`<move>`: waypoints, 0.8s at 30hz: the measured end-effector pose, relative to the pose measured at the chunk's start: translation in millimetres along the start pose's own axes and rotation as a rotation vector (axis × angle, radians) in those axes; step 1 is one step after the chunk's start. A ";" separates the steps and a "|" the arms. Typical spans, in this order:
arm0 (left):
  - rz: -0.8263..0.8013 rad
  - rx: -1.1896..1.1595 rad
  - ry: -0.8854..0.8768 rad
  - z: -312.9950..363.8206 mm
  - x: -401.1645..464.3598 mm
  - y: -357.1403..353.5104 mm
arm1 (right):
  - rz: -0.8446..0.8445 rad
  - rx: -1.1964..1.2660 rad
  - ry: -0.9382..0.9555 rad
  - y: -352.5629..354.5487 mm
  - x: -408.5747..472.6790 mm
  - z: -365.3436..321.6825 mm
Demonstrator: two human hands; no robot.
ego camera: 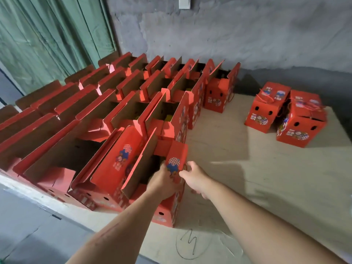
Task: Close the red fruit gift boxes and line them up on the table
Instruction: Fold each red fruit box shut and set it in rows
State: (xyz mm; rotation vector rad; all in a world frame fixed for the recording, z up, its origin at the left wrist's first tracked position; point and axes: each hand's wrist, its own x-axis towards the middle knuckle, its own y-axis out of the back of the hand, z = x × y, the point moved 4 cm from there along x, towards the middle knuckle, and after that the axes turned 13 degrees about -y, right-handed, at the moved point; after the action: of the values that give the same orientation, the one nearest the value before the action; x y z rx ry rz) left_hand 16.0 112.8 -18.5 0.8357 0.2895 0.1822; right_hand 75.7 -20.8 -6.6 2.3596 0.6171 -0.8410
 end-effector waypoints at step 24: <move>-0.412 -0.242 -0.325 249.1 -70.5 -171.4 | 0.463 0.221 -0.135 209.1 -45.2 165.6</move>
State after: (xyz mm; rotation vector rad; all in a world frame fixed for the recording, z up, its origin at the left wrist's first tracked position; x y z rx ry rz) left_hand 37.5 -194.1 23.5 0.5394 0.1250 -0.2979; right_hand 94.8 -290.6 -11.9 2.4665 -0.0869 -0.8741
